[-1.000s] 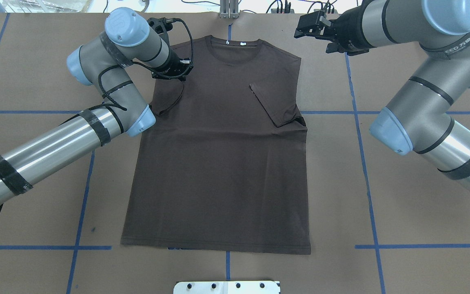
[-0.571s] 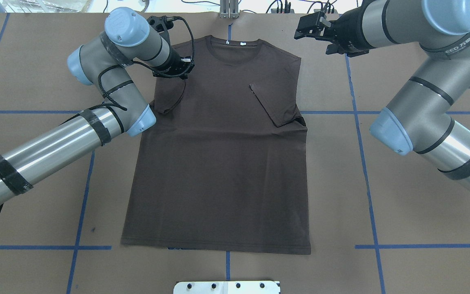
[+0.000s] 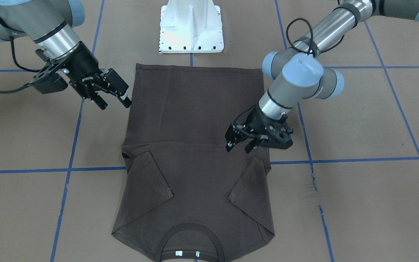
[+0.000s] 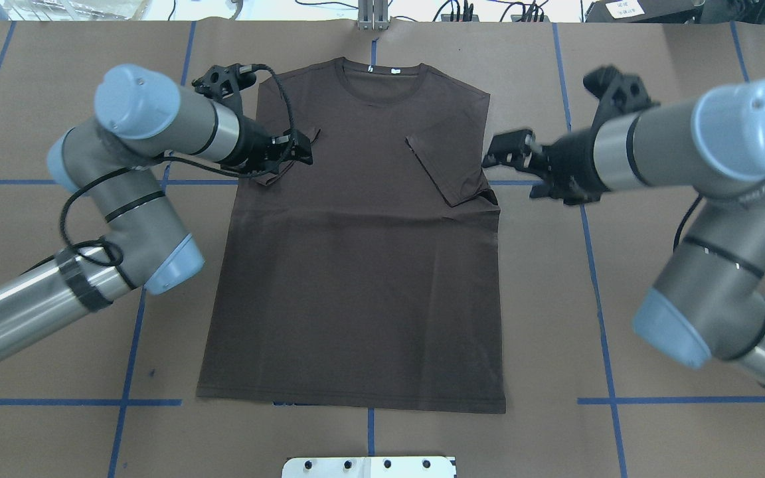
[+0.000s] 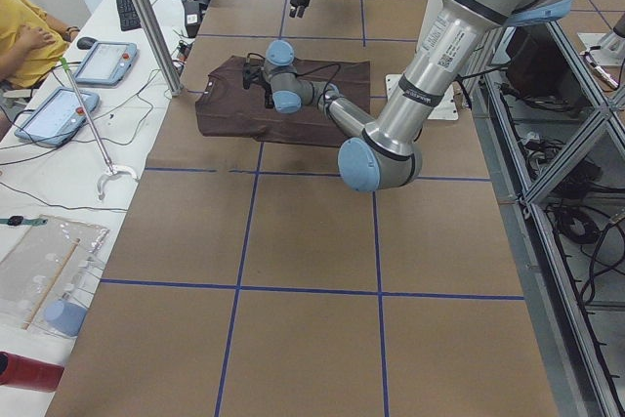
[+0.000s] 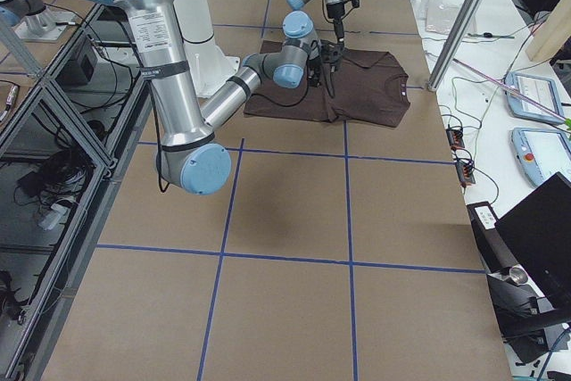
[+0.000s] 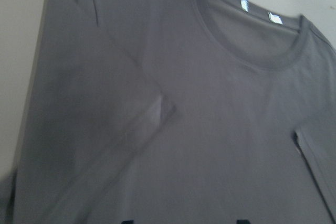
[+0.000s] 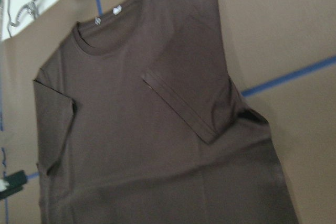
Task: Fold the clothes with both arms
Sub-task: 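Fold the sleeve nearest the left gripper inward onto the shirt, then move the right gripper to the hem corner nearest the robot while the left gripper withdraws, then lower the left gripper to the other hem corner and grasp both hem corners, then lift both hem corners and fold them toward the collar with both grippers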
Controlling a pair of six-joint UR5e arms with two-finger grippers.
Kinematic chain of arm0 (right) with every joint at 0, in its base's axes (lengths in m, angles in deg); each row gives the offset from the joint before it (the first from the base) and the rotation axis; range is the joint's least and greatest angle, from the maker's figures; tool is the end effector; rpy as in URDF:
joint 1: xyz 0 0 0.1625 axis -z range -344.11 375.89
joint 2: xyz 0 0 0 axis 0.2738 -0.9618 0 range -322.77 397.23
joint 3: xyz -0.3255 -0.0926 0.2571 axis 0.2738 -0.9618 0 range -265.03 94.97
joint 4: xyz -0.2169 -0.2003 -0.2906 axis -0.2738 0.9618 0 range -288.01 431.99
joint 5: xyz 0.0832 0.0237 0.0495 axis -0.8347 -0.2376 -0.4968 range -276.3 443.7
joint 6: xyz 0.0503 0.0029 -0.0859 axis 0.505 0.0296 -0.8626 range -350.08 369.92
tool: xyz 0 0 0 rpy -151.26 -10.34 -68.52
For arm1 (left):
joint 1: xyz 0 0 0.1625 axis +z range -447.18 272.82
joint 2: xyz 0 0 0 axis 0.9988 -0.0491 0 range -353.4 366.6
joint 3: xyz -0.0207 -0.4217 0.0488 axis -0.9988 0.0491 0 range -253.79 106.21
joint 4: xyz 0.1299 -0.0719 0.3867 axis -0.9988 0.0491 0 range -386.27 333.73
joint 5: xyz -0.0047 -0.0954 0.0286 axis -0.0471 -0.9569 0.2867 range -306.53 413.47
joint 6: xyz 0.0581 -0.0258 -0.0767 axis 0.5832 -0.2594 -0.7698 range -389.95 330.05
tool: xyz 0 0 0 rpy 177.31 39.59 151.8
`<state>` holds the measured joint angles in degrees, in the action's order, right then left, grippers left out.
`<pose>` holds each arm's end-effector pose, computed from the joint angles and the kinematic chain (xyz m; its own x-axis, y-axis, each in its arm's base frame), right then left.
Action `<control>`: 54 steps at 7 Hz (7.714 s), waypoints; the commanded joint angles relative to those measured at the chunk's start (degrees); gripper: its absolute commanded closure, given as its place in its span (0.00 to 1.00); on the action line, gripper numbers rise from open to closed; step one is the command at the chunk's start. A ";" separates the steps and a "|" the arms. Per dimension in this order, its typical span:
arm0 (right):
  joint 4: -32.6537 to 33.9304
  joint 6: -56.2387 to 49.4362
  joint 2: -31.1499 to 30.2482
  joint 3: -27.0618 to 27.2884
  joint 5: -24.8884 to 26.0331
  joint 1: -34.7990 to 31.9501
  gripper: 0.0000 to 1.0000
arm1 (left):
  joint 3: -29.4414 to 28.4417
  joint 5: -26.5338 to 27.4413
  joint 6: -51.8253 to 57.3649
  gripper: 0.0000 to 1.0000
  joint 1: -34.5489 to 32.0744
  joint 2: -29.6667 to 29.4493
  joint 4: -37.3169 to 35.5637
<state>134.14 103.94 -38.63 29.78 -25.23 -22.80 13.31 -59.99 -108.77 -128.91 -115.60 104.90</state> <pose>-0.3543 -0.4131 0.2735 0.2816 0.3104 0.9079 -0.3793 0.9052 -0.1918 0.4511 -0.5277 0.2668 0.3089 -0.0371 -0.9504 0.2759 0.9598 0.0522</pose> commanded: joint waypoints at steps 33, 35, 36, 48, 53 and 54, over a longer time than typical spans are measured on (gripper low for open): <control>34.79 34.48 -1.92 8.48 35.36 35.18 1.00 | 29.36 24.95 -22.69 0.22 31.53 30.97 -14.27; 34.88 34.48 -2.01 8.58 35.36 35.35 1.00 | 29.62 24.86 -22.69 0.38 31.53 31.15 -14.28; 34.88 34.48 -2.01 8.58 35.36 35.35 1.00 | 29.45 24.86 -22.69 0.45 31.61 31.15 -14.28; 34.88 34.48 -2.01 8.76 35.36 35.18 1.00 | 30.75 24.25 -23.91 1.00 32.40 31.15 -17.88; 47.01 34.65 -3.32 20.44 34.75 40.71 1.00 | 48.76 16.16 -44.09 1.00 34.07 32.99 -21.74; 47.01 34.65 -3.33 22.27 34.75 40.54 1.00 | 51.22 16.25 -47.09 1.00 34.16 32.91 -22.09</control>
<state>180.69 138.58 -41.78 50.03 9.67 17.48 61.22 -43.39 -151.15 -95.10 -82.67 83.55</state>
